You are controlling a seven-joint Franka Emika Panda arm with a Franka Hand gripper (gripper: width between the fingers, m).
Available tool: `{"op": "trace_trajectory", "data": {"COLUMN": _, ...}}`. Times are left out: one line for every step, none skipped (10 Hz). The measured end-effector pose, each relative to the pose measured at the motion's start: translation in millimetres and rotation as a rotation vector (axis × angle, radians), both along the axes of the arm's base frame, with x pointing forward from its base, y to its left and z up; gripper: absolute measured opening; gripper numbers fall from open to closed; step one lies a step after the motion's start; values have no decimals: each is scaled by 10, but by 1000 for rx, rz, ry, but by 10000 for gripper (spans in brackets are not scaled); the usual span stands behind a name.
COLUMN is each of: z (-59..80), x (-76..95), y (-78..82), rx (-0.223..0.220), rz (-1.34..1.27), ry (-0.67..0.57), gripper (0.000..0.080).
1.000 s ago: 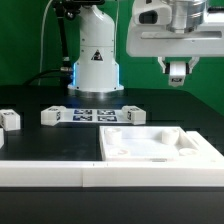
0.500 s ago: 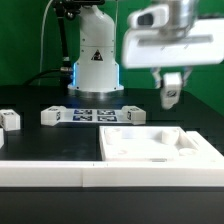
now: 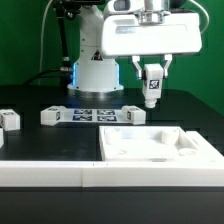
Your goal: Assemble one leg
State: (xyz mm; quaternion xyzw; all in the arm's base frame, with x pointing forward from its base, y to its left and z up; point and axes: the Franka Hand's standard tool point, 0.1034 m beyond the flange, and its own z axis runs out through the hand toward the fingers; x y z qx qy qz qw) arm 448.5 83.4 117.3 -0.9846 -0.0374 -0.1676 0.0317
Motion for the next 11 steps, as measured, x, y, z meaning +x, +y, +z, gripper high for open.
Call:
{"op": "trace_trajectory", "data": {"z": -1, "x": 25, "y": 9, "rx": -7, "rz": 23, "ry": -5, "gripper": 292}}
{"op": "trace_trajectory", "data": {"z": -26, "x": 77, "y": 28, "rx": -19, "rz": 66, "ry": -14, "gripper": 292}}
{"op": "trace_trajectory", "data": {"z": 75, "x": 226, "y": 62, "rx": -19, "rz": 78, "ry": -16, "gripper": 292}}
{"op": "trace_trajectory", "data": {"z": 88, "x": 243, "y": 58, "rx": -17, "rz": 73, "ry": -32, "gripper": 292}}
{"op": "trace_trajectory", "data": {"z": 53, "x": 206, "y": 52, "rx": -18, "rz": 73, "ry": -22, "gripper": 292}}
{"op": "trace_trajectory", "data": {"z": 60, "x": 215, "y": 54, "rx": -18, "rz": 73, "ry": -23, "gripper": 292}}
{"op": "trace_trajectory", "data": {"z": 57, "x": 214, "y": 54, "rx": -18, "rz": 73, "ry": -23, "gripper": 292}}
{"op": "trace_trajectory", "data": {"z": 60, "x": 233, "y": 58, "rx": -17, "rz": 74, "ry": -23, "gripper": 292}}
{"op": "trace_trajectory", "data": {"z": 90, "x": 389, "y": 74, "rx": -23, "rz": 101, "ry": -32, "gripper": 292}}
{"op": "trace_trajectory", "data": {"z": 105, "x": 595, "y": 55, "rx": -33, "rz": 131, "ry": -53, "gripper": 292}}
{"op": "trace_trajectory", "data": {"z": 80, "x": 743, "y": 42, "rx": -35, "rz": 142, "ry": -63, "gripper": 292}}
